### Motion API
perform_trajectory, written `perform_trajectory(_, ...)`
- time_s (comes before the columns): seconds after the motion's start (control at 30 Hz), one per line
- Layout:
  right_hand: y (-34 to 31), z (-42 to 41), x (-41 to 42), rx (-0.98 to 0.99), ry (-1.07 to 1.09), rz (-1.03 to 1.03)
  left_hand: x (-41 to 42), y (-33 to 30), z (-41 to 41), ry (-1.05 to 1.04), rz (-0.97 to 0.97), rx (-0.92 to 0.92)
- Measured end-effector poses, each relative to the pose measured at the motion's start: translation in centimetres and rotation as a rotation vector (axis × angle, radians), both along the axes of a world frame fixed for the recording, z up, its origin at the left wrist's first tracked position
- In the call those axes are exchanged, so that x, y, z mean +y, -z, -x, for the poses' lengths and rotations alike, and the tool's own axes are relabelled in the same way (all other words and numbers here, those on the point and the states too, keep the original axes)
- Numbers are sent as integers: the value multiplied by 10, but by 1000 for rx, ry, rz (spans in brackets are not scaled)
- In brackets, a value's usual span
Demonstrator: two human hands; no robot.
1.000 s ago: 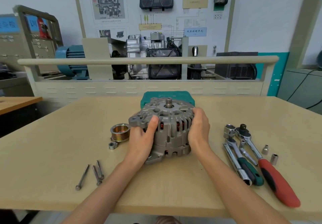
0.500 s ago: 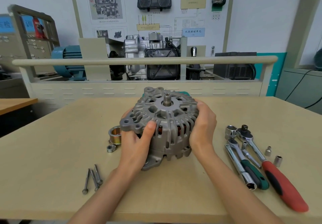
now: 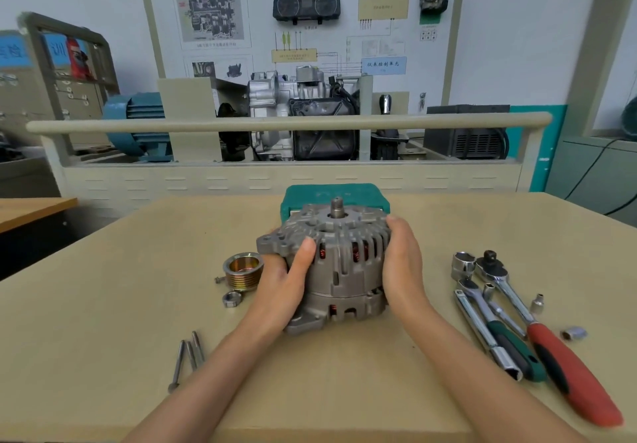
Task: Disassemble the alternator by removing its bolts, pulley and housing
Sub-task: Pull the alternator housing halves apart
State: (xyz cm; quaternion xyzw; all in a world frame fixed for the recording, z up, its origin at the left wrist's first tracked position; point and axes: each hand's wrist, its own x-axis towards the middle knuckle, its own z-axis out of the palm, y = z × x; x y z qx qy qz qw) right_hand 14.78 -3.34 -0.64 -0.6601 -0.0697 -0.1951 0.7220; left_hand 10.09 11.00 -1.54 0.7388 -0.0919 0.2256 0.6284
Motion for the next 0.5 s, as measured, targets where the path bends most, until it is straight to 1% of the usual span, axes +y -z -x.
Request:
perform_trajectory(0.1, 0, 1, -2, 92, -79, -33, 2, 3, -1, 9, -36, -44)
perform_trajectory(0.17, -2, 3, -3, 135, -90, -27, 5, 2, -1, 45, -9, -49)
perform_trajectory(0.33, -5, 3, -3, 108, -68, 8, 20, 3, -4, 223, 88, 49)
perform_trajectory(0.4, -3, 0, -4, 105, -58, -9, 23, 3, -6, 223, 115, 94)
perform_trajectory(0.5, 0, -1, -4, 183, -79, -88, 20, 4, -6, 155, 110, 115)
